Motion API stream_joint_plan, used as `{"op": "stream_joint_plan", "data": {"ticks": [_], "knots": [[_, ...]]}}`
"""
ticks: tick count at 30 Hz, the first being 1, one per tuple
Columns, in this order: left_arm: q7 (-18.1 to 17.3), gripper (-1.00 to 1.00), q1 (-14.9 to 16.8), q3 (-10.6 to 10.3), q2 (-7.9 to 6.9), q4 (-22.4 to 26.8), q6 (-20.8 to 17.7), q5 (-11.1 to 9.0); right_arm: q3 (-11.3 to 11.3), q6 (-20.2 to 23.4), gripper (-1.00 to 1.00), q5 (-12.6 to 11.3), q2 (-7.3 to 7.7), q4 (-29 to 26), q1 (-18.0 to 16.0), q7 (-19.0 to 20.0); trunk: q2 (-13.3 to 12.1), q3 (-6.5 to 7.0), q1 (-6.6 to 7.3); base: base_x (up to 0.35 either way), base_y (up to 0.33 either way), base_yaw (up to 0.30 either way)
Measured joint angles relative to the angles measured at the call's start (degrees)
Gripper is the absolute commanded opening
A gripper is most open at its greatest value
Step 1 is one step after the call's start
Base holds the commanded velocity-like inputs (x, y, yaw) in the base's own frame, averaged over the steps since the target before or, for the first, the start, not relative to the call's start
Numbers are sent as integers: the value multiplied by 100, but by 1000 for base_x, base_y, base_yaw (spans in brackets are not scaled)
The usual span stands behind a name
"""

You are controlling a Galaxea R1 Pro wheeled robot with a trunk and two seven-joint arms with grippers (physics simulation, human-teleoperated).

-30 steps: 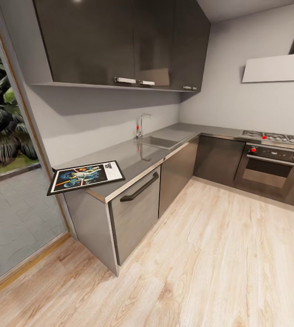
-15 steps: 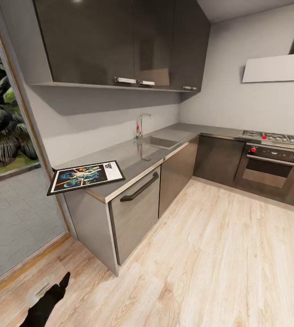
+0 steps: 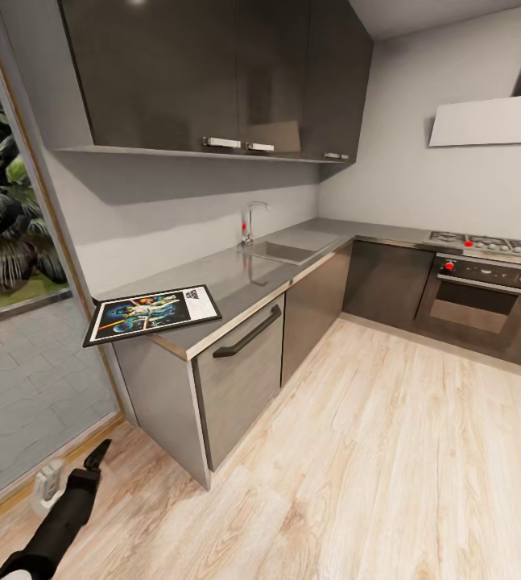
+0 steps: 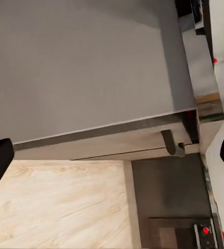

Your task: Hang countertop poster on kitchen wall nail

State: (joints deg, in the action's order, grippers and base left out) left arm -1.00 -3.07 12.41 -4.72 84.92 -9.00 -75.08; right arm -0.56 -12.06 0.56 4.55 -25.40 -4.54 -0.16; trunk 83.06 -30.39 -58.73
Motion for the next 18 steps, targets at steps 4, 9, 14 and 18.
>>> {"op": "stream_joint_plan", "data": {"ticks": [4, 9, 14, 18], "knots": [[-15, 100, -1, -3, -7, -1, 2, -204, 4, -4, 100, -1, 23, -3, 0, 0, 0, 0, 0, 0, 0, 0], [-18, 100, -1, -2, -10, -33, 5, -308, 33, -73, 100, -6, 68, -15, 0, 5, 0, 0, 0, 0, 0, 0], [-19, 100, 0, 6, -11, -48, 15, -337, 48, -526, 100, -42, 186, -20, 0, 23, 0, 0, 0, 0, 0, 0], [-24, 100, 0, 13, -15, -60, 21, -338, 94, -877, 100, -77, 270, -23, 5, 29, 0, 0, 0, 0, 0, 0]]}}
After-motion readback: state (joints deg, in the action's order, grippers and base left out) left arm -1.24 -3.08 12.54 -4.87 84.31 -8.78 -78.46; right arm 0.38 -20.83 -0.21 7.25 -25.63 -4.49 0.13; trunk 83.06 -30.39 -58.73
